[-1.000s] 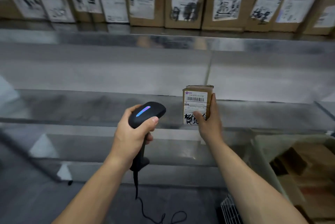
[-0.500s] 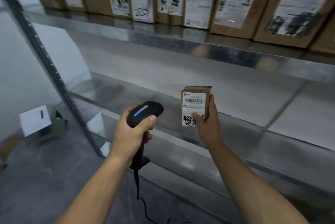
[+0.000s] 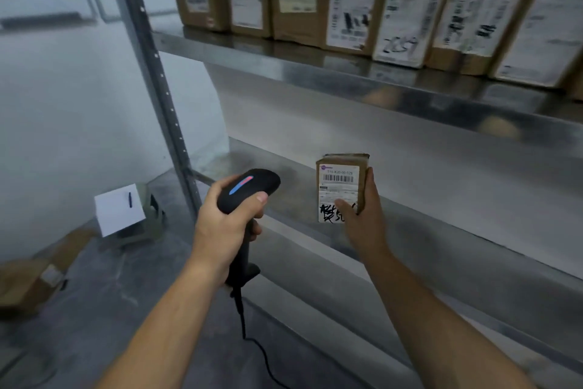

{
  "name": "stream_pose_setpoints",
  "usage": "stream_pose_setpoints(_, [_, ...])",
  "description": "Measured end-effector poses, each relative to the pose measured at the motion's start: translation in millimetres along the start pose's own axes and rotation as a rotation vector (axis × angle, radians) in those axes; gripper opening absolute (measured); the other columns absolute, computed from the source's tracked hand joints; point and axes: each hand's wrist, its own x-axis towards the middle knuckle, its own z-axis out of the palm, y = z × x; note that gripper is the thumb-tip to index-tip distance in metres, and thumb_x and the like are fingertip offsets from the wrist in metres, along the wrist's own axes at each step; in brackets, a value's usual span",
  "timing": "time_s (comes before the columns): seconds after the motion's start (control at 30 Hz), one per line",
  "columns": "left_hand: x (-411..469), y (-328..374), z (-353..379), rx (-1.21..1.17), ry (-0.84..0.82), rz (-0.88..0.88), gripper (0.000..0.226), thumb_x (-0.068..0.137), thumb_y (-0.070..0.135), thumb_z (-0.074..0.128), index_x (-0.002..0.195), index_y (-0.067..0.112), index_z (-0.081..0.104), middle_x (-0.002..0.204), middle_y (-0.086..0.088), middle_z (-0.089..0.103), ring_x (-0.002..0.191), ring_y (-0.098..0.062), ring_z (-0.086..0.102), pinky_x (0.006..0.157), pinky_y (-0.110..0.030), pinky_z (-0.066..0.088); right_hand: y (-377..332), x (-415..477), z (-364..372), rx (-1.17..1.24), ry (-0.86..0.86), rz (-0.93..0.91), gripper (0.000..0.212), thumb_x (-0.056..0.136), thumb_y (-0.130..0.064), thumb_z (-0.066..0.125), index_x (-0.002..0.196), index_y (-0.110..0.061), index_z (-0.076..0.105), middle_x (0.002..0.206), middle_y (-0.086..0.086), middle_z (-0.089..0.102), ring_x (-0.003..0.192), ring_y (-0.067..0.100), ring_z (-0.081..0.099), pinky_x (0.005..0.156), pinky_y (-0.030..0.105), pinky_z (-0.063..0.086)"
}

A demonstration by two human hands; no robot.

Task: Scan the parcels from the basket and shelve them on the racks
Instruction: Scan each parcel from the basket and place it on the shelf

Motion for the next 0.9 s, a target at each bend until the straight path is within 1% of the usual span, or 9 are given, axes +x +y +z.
stream_pose_setpoints(0.1, [32.4, 12.7, -48.8, 0.010, 0.032, 0.007, 0.049, 0.070, 0.031, 0.078, 0.116, 0.025, 0.063, 0.071, -0.006, 0.067, 0.054, -0.023, 0.057, 0.055, -0.033, 0.047, -11.9, 9.4, 63.9, 0.029, -0.027, -0.007, 0.087, 0.092, 0.001, 0.067, 0.137, -0.061, 0.025, 0.141, -0.008, 0.053, 0.128, 0.011, 0.054, 0.104, 0.033, 0.050])
stream_pose_setpoints(0.27, [73.2, 23.6, -110.3, 0.046, 0.075, 0.018, 0.053, 0.072, 0.030, 0.080, 0.121, 0.024, 0.063, 0.073, -0.005, 0.069, 0.057, -0.021, 0.058, 0.058, -0.034, 0.048, -14.4, 22.3, 144.0, 0.040, -0.063, 0.026, 0.090, 0.092, -0.002, 0.068, 0.149, -0.051, 0.018, 0.150, -0.006, 0.049, 0.134, 0.015, 0.051, 0.108, 0.045, 0.050])
stream_pose_setpoints(0.4, [99.3, 20.7, -140.3, 0.080, 0.082, -0.008, 0.048, 0.068, 0.034, 0.079, 0.114, 0.031, 0.064, 0.072, -0.002, 0.070, 0.058, -0.021, 0.060, 0.058, -0.033, 0.051, -11.3, 39.3, 186.7, 0.027, -0.074, 0.046, 0.093, 0.090, -0.012, 0.069, 0.158, -0.045, 0.015, 0.158, -0.007, 0.040, 0.142, 0.017, 0.043, 0.113, 0.050, 0.043])
stream_pose_setpoints(0.47, [113.3, 18.1, -150.5, 0.095, 0.085, -0.013, 0.043, 0.076, 0.026, 0.083, 0.114, 0.031, 0.064, 0.070, 0.000, 0.069, 0.059, -0.022, 0.059, 0.054, -0.029, 0.051, -7.5, 51.4, 205.7, 0.022, -0.073, 0.046, 0.093, 0.089, -0.016, 0.070, 0.158, -0.044, 0.013, 0.160, -0.005, 0.037, 0.144, 0.019, 0.041, 0.114, 0.051, 0.041])
stream_pose_setpoints(0.53, [129.5, 14.6, -159.3, 0.120, 0.082, -0.019, 0.041, 0.084, 0.018, 0.082, 0.118, 0.028, 0.062, 0.068, 0.000, 0.068, 0.058, -0.022, 0.059, 0.053, -0.029, 0.052, -6.3, 64.0, 223.8, 0.035, -0.080, 0.058, 0.094, 0.089, -0.012, 0.070, 0.157, -0.045, 0.014, 0.159, -0.004, 0.038, 0.143, 0.019, 0.042, 0.114, 0.051, 0.042])
stream_pose_setpoints(0.57, [138.5, 13.5, -163.0, 0.131, 0.080, -0.022, 0.044, 0.081, 0.020, 0.083, 0.119, 0.027, 0.062, 0.067, 0.000, 0.068, 0.058, -0.021, 0.060, 0.054, -0.029, 0.052, -5.3, 70.9, 232.9, 0.039, -0.078, 0.065, 0.093, 0.089, -0.009, 0.070, 0.156, -0.046, 0.016, 0.158, -0.004, 0.040, 0.141, 0.018, 0.044, 0.113, 0.049, 0.043])
stream_pose_setpoints(0.77, [217.8, 5.8, -179.2, 0.189, 0.047, -0.030, 0.067, 0.051, 0.049, 0.081, 0.114, 0.034, 0.063, 0.081, -0.007, 0.070, 0.058, -0.023, 0.061, 0.056, -0.032, 0.050, 8.3, 127.9, 292.9, 0.043, -0.050, 0.066, 0.087, 0.090, 0.000, 0.068, 0.145, -0.046, 0.019, 0.141, -0.002, 0.052, 0.126, 0.016, 0.053, 0.103, 0.032, 0.048])
stream_pose_setpoints(0.83, [246.7, 1.8, -181.0, 0.208, 0.030, -0.046, 0.071, 0.049, 0.051, 0.080, 0.115, 0.033, 0.062, 0.087, -0.010, 0.070, 0.058, -0.024, 0.061, 0.056, -0.032, 0.049, 17.0, 147.6, 314.0, 0.019, -0.052, 0.102, 0.087, 0.092, -0.003, 0.068, 0.151, -0.042, 0.018, 0.143, -0.003, 0.050, 0.126, 0.014, 0.051, 0.102, 0.028, 0.046])
stream_pose_setpoints(0.9, [271.9, -1.9, -182.8, 0.230, 0.007, -0.072, 0.073, 0.049, 0.050, 0.081, 0.117, 0.031, 0.062, 0.092, -0.013, 0.070, 0.060, -0.024, 0.062, 0.056, -0.030, 0.051, 25.2, 164.6, 333.6, -0.003, -0.046, 0.145, 0.088, 0.093, -0.007, 0.067, 0.158, -0.035, 0.015, 0.150, -0.002, 0.046, 0.132, 0.016, 0.048, 0.107, 0.032, 0.044])
